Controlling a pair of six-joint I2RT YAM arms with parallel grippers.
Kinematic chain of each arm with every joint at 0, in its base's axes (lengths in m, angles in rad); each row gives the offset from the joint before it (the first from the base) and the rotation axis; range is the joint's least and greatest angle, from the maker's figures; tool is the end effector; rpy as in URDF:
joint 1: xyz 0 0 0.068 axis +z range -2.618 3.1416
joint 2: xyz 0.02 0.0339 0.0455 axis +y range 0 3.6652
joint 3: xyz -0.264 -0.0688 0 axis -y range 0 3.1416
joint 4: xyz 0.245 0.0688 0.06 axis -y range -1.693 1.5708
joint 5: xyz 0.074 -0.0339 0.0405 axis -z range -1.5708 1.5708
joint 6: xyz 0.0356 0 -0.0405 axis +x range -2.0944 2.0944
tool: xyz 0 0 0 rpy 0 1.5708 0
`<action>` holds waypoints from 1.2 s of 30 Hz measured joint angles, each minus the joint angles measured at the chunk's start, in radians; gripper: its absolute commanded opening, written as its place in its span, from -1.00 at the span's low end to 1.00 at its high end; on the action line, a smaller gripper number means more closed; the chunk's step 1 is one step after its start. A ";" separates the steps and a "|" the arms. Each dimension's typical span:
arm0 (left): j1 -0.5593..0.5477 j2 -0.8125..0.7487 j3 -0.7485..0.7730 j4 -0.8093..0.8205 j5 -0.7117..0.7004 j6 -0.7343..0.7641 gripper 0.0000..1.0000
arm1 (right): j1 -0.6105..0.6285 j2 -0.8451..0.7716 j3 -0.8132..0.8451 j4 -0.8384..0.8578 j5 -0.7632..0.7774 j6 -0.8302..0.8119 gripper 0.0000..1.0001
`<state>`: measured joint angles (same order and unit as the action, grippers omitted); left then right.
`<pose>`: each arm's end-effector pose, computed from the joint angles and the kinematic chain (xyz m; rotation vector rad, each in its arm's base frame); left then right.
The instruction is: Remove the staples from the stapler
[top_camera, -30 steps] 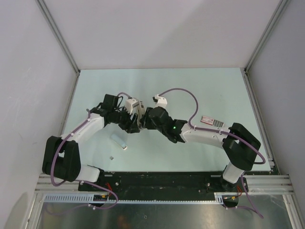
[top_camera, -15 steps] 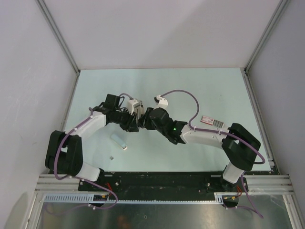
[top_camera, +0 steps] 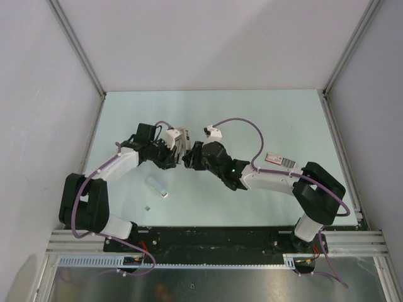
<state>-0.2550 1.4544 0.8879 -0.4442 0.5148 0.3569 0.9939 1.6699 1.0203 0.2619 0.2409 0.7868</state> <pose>0.2704 -0.0886 0.2059 0.9307 2.3201 -0.6188 0.2133 0.3122 0.2347 -0.0463 2.0663 0.9188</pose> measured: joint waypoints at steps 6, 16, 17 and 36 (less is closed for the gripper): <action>-0.023 -0.009 -0.033 0.088 -0.142 0.107 -0.74 | 0.004 -0.037 -0.078 0.053 -0.037 -0.098 -1.00; -0.145 -0.009 -0.150 0.352 -0.391 0.283 -0.77 | 0.017 -0.147 -0.232 0.030 -0.047 -0.195 -1.00; -0.158 -0.009 -0.161 0.380 -0.413 0.298 -0.77 | 0.018 -0.154 -0.240 0.024 -0.047 -0.204 -1.00; -0.348 0.005 -0.344 0.845 -0.746 0.614 -0.85 | 0.058 -0.352 -0.417 -0.096 -0.028 -0.309 -1.00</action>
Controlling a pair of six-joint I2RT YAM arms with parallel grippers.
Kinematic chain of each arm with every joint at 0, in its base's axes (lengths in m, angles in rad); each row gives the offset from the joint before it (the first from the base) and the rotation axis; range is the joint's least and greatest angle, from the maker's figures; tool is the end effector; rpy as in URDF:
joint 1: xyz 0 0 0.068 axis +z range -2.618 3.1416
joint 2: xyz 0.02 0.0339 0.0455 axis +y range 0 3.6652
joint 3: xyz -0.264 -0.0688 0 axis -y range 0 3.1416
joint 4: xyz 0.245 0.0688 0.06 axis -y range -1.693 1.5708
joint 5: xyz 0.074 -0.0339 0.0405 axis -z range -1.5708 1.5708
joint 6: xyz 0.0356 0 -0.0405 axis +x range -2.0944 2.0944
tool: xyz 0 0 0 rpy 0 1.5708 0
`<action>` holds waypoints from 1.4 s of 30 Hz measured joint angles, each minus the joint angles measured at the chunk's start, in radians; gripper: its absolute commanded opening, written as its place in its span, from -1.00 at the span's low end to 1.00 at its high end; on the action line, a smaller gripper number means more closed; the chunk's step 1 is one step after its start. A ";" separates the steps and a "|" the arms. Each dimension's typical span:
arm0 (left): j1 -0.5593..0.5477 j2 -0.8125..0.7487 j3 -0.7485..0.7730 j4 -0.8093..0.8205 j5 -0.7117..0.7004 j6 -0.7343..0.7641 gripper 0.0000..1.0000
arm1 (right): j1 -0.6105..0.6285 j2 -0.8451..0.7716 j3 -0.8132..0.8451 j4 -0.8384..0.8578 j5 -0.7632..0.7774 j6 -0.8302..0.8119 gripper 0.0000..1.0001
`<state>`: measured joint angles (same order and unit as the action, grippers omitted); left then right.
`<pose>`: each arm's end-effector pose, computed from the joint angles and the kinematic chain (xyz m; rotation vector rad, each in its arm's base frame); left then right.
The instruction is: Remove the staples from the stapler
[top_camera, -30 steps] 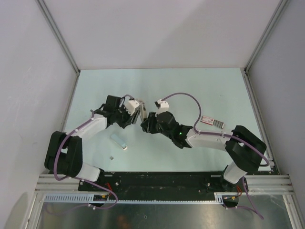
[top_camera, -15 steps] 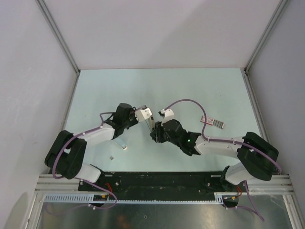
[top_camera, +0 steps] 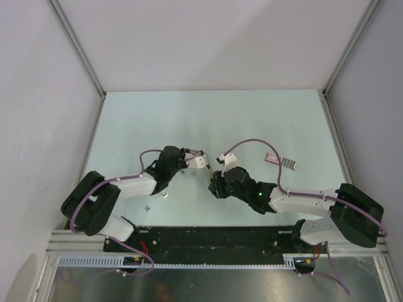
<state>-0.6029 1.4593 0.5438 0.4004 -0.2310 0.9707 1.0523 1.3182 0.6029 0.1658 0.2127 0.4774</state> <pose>0.2369 -0.1532 0.1646 1.3864 1.5830 0.4633 0.1409 0.2317 0.1969 -0.4929 2.1272 0.6776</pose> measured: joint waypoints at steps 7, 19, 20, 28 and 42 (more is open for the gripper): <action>-0.024 -0.023 0.017 -0.077 -0.009 -0.057 -0.62 | -0.018 -0.005 -0.004 0.012 -0.021 0.005 -1.00; -0.047 -0.219 0.233 -0.533 0.476 -0.345 -0.08 | -0.151 -0.003 0.118 0.101 0.036 0.084 -1.00; -0.047 -0.227 0.238 -0.546 0.505 -0.357 -0.07 | -0.155 0.001 0.133 0.097 0.037 0.084 -1.00; 0.093 -0.230 0.306 -0.639 0.639 -0.525 -0.06 | -0.246 0.056 0.228 0.021 0.039 0.051 -1.00; 0.430 -0.285 0.382 -0.702 0.726 -0.692 -0.05 | -0.288 0.478 0.568 -0.417 0.122 -0.055 -1.00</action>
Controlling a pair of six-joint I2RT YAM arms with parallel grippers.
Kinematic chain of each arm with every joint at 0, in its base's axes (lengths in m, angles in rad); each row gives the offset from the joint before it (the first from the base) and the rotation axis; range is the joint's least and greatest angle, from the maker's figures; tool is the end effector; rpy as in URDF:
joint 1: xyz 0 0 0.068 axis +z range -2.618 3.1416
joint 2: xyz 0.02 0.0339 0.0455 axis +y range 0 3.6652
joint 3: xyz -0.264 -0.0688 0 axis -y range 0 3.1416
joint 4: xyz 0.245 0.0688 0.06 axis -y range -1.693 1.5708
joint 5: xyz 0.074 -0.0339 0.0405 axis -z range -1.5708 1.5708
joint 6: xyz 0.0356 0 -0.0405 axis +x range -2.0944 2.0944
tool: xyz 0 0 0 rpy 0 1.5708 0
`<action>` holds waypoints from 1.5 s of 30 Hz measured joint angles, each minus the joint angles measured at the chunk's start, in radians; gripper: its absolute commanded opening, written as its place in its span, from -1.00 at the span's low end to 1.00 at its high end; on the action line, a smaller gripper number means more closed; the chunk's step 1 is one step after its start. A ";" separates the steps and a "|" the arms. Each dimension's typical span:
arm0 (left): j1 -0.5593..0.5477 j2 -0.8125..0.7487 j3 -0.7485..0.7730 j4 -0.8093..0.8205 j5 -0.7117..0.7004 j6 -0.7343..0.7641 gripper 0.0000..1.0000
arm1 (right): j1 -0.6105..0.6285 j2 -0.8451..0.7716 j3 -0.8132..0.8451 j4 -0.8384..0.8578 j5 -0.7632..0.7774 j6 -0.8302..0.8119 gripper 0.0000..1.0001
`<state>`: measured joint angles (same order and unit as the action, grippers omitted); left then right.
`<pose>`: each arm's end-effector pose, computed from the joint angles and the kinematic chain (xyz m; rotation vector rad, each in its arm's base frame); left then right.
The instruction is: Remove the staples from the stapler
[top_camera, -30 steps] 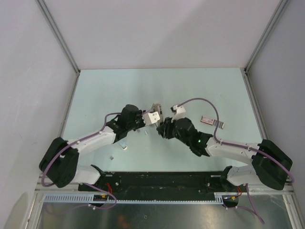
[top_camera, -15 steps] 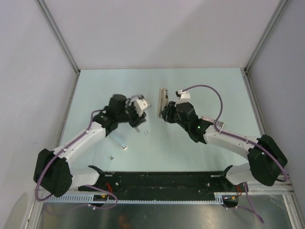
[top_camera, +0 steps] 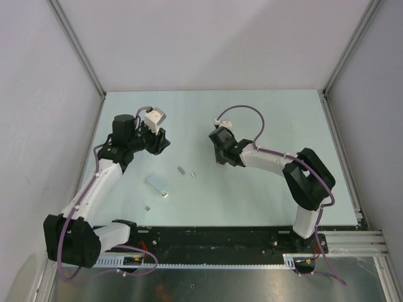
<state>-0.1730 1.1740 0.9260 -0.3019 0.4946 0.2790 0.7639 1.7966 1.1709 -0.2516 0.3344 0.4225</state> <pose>0.2532 -0.0614 0.3000 0.7454 1.9424 -0.4582 0.2837 0.2556 0.1932 -0.2618 2.3746 0.1480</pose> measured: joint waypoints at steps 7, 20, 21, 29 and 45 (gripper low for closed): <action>0.000 -0.083 -0.034 -0.019 -0.036 0.002 -0.06 | 0.034 0.125 0.185 -0.135 0.049 -0.024 -0.38; 0.000 -0.173 -0.101 -0.041 -0.101 0.017 -0.07 | 0.013 0.171 0.314 -0.208 0.011 -0.035 0.43; 0.000 -0.176 -0.101 -0.041 -0.105 0.018 -0.07 | 0.008 0.170 0.324 -0.208 0.008 -0.035 0.47; 0.000 -0.194 -0.102 -0.053 -0.144 0.019 -0.06 | -0.121 -0.023 0.213 -0.216 -0.010 0.005 0.55; 0.000 -0.226 -0.103 -0.068 -0.177 0.035 -0.04 | -0.714 -0.145 -0.070 -0.210 -0.022 0.101 0.51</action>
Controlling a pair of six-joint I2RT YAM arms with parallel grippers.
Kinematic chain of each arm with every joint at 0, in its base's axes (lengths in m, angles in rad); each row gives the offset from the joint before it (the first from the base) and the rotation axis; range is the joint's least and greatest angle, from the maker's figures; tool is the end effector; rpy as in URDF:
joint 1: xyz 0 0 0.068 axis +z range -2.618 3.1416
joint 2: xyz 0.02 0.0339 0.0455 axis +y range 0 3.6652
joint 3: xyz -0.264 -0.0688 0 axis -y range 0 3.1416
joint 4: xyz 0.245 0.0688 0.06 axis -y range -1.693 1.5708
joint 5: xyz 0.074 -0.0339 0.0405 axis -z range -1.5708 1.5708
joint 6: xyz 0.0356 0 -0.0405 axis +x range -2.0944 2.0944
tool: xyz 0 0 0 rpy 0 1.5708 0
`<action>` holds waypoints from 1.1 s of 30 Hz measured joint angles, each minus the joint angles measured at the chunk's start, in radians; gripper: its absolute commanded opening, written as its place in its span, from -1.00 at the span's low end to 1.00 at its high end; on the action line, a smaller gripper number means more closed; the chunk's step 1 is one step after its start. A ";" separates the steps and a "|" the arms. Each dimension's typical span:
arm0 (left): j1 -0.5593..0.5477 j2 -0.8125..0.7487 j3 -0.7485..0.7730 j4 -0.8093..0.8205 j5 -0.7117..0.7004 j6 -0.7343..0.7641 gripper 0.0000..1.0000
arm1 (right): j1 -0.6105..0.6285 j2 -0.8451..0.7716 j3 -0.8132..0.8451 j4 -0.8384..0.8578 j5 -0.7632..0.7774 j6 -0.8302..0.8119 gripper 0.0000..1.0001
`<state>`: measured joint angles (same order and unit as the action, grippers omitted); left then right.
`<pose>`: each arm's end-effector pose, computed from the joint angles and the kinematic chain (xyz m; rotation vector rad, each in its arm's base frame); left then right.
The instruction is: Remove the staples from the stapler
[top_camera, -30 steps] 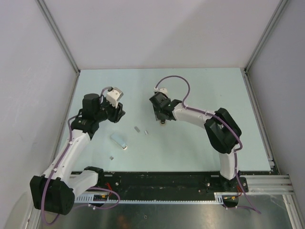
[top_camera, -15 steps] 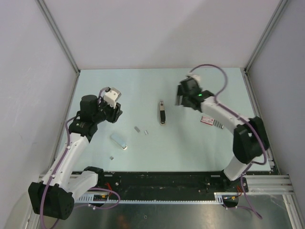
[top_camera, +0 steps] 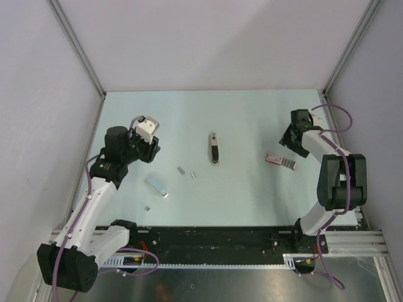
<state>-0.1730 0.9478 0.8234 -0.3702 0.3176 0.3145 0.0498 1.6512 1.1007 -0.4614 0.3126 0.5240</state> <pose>0.2063 -0.0473 0.3059 0.6808 1.9305 -0.2395 0.3387 0.0059 0.2082 0.7015 2.4187 -0.1760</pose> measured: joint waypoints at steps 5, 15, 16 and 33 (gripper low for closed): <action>0.001 0.001 -0.010 -0.010 -0.001 0.010 -0.04 | -0.080 0.027 -0.036 0.000 0.002 -0.001 0.53; 0.002 0.010 -0.010 -0.014 -0.001 0.018 -0.04 | -0.105 0.058 -0.069 0.008 -0.018 -0.001 0.54; 0.002 0.010 -0.010 -0.014 -0.001 0.019 -0.04 | -0.105 0.063 -0.072 0.011 -0.023 -0.001 0.54; 0.004 0.010 -0.010 -0.015 -0.002 0.027 -0.03 | 0.029 0.030 -0.158 0.125 -0.040 0.036 0.48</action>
<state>-0.1692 0.9581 0.8135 -0.3851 0.3157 0.3420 0.0792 1.6814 0.9424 -0.3367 0.2722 0.5598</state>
